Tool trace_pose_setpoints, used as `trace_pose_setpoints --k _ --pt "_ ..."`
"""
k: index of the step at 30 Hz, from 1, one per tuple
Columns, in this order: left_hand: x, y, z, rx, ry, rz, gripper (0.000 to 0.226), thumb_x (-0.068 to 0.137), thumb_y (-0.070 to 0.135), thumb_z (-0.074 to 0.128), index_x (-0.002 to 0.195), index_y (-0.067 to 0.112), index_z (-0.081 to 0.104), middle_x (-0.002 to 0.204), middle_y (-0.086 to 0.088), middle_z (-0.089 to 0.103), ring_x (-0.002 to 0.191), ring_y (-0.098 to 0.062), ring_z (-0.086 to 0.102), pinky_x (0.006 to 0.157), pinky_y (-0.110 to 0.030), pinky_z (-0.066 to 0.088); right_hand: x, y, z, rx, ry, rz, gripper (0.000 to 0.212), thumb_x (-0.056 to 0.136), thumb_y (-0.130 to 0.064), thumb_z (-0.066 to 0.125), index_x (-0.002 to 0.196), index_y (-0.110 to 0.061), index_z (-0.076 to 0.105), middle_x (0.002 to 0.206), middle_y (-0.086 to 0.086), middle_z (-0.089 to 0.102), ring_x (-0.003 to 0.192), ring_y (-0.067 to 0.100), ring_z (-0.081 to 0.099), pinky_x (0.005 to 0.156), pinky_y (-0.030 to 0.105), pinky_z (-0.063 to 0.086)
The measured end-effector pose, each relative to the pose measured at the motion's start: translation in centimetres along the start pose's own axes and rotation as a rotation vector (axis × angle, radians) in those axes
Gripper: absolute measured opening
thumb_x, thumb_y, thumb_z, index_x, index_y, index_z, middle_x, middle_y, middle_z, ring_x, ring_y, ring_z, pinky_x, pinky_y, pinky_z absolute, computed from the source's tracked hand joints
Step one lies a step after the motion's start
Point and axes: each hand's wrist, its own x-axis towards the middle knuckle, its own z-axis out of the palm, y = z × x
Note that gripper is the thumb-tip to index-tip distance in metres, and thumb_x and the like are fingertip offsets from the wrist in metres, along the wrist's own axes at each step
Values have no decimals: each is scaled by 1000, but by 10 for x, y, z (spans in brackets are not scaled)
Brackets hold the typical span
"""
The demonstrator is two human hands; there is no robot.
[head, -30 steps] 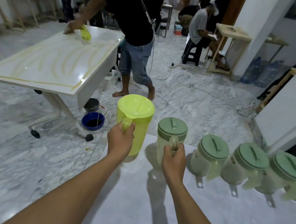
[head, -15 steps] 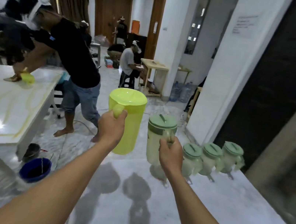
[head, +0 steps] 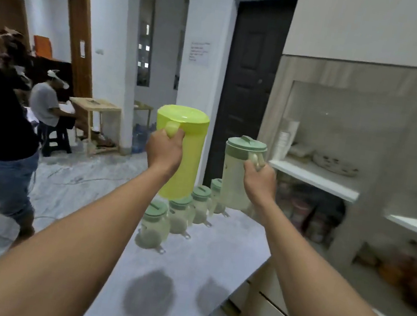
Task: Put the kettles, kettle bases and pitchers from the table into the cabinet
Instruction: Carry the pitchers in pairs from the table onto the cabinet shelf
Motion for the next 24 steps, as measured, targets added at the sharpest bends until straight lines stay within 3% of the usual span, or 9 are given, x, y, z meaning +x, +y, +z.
trace_pose_setpoints --k 6,12,15,19,22,24 --pt "-44 62 51 -148 -184 49 44 95 34 57 58 13 49 60 -6 51 63 -27 49 61 -36 38 7 -12 -102 -49 191 0 23 92 -31 58 85 -10 66 78 7 65 74 28 59 58 33 36" --pt "-99 114 102 -241 -289 64 44 95 31 58 56 13 49 59 -2 51 60 -22 50 59 -33 36 -4 -10 -201 -102 327 20 21 93 -31 58 87 -12 67 86 10 68 83 31 62 69 30 39" --pt "-139 148 138 -290 -364 105 43 94 37 57 61 9 57 71 -15 63 71 -32 60 68 -41 49 -13 -3 -270 -126 407 39 22 93 -33 57 88 -14 68 90 10 71 86 30 65 70 32 43" --pt "-192 185 176 -355 -466 112 41 98 35 56 72 3 61 72 -11 59 70 -25 55 66 -37 46 -25 5 -348 -163 470 37 21 94 -31 57 89 -14 67 85 6 68 77 23 61 60 30 41" --pt "-225 209 204 -412 -488 108 47 94 36 58 78 -8 64 72 -13 58 69 -25 54 68 -43 50 -33 13 -401 -204 513 43 22 95 -29 57 87 -11 65 77 3 64 66 15 55 54 28 37" --pt "-249 227 222 -426 -527 108 45 94 33 59 81 -10 65 71 -13 57 67 -24 51 64 -38 45 -36 20 -438 -218 549 49 22 95 -29 57 85 -11 64 73 2 62 64 14 54 52 28 35"
